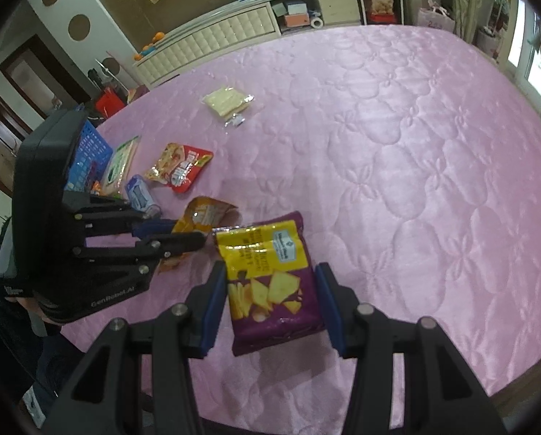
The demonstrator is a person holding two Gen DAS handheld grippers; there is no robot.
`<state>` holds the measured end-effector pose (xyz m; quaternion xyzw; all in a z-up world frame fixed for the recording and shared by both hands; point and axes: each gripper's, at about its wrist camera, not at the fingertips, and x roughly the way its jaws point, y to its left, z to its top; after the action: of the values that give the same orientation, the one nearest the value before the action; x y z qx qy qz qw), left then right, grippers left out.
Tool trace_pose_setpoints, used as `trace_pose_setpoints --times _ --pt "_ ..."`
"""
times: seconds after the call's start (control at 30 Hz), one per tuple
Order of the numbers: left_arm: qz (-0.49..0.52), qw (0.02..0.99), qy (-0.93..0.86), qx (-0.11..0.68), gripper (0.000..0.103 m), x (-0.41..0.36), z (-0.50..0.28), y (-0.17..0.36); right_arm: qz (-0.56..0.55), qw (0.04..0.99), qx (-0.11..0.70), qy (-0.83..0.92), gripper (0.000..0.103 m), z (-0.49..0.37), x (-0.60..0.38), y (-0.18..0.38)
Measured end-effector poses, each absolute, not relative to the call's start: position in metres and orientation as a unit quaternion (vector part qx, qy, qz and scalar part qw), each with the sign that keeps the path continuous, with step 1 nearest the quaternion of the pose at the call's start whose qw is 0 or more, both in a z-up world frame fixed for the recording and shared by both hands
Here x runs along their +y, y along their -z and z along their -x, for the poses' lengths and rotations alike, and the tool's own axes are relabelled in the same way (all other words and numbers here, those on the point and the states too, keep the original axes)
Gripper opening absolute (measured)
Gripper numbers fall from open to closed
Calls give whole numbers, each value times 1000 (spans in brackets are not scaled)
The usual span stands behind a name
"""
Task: Organize snacks
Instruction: 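Grasp the yellow-purple chip bag with the right tool while the left tool grasps the orange pouch, then carry both bags over the blue basket and open the right tool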
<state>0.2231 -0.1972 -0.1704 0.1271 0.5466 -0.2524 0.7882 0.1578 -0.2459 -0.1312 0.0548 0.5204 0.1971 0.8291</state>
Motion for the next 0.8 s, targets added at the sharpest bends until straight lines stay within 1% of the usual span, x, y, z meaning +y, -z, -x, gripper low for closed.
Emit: trace_pose_setpoints --times 0.3,0.5,0.8 --pt "-95 819 243 512 9 -164 -200 135 -29 838 507 -201 53 -149 -221 103" --pt "-68 850 216 477 9 -120 -180 97 4 851 475 -224 53 -140 -181 66" --pt "-22 893 144 426 9 -32 -150 44 37 859 428 -277 53 -132 -110 14"
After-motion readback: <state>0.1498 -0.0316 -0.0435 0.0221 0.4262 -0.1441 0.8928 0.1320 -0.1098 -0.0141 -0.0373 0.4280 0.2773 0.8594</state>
